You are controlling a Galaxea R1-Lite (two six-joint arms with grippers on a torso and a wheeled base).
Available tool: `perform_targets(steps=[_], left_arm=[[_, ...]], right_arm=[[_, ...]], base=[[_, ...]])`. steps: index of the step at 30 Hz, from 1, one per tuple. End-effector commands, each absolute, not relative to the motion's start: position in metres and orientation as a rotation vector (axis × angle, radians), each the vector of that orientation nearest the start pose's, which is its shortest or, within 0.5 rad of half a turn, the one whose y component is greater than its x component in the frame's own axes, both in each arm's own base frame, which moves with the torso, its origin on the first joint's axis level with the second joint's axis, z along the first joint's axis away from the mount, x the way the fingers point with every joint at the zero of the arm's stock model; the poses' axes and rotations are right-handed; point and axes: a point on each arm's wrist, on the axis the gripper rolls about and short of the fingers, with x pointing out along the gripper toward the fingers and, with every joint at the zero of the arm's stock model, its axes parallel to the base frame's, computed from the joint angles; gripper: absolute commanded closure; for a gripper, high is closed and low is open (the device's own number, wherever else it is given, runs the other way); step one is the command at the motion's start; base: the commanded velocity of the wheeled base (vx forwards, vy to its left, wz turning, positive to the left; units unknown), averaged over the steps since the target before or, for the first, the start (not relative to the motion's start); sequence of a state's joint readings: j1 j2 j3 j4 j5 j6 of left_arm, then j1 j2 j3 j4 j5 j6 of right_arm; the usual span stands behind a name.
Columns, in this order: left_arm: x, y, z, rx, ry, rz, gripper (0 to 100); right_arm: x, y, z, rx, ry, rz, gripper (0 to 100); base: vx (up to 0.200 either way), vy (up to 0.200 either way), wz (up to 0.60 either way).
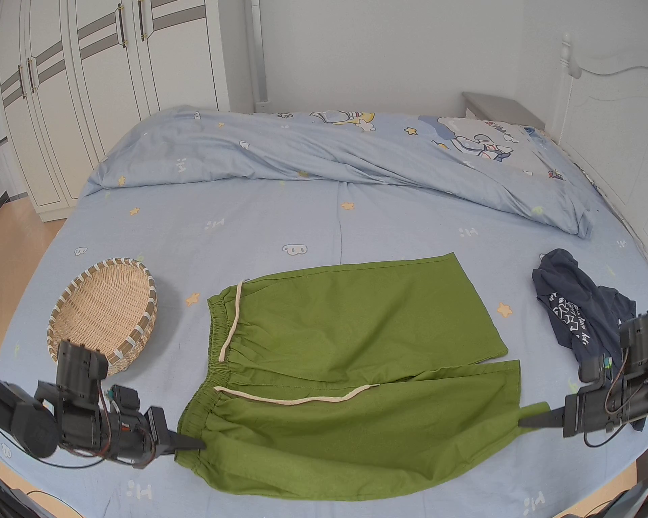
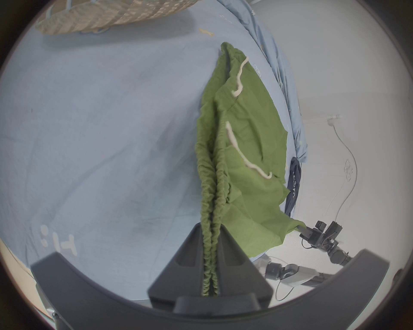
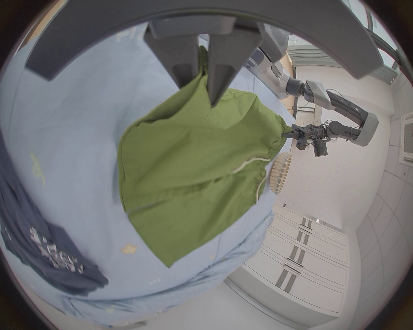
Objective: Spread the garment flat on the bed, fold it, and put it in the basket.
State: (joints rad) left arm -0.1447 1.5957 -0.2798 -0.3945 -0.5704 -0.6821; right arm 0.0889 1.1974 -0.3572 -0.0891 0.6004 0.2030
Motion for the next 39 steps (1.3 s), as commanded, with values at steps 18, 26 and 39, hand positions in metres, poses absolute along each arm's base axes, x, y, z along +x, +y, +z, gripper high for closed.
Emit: perform_targets(steps=[18,26,39], left_arm=[[0.311,-0.043,0.201,-0.809,0.853,-0.399,100],[0.339,-0.045,0.184,-0.809,0.879,-0.383,100],[0.380,-0.041,0.180,-0.813,0.840,-0.381,100]], right_arm=[[0.279,0.024,0.268,0.357,0.543,0.567,100],[0.310,0.024,0.268,0.361,0.548,0.560,100],[0.358,0.025,0.284,0.347,0.499,0.567,100]], base=[[0.000,0.000,0.00],[0.000,0.000,0.00],[0.000,0.000,0.00]])
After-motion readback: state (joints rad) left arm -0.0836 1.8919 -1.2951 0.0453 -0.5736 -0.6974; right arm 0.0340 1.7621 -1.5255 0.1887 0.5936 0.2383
